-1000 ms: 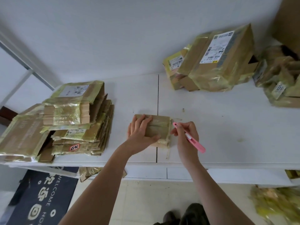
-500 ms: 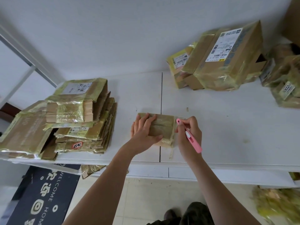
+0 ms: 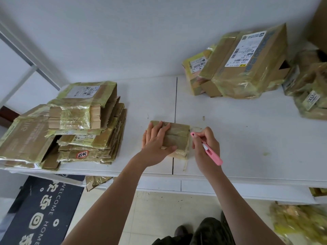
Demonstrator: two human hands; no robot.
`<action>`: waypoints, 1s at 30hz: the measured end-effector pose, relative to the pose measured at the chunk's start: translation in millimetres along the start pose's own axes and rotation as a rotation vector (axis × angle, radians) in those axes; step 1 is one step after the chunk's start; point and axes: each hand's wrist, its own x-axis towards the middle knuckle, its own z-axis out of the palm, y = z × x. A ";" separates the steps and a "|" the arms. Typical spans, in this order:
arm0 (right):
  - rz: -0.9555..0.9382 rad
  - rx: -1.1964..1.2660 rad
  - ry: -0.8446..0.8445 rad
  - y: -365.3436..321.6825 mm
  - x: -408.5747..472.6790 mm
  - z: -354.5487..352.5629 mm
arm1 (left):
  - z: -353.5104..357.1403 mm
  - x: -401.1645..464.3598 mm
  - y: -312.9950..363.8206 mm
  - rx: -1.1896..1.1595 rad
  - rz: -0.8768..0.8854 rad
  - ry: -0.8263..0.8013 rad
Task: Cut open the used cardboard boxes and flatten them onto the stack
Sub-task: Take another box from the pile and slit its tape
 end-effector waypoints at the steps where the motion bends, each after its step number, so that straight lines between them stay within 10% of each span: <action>1: -0.001 0.006 -0.001 -0.2 -2.8 -0.3 | -0.1 0.5 0.2 0.006 0.001 -0.003; 30: -0.007 -0.005 -0.066 -12.6 20.0 -15.7 | 6.6 4.6 0.7 -0.069 -0.037 0.125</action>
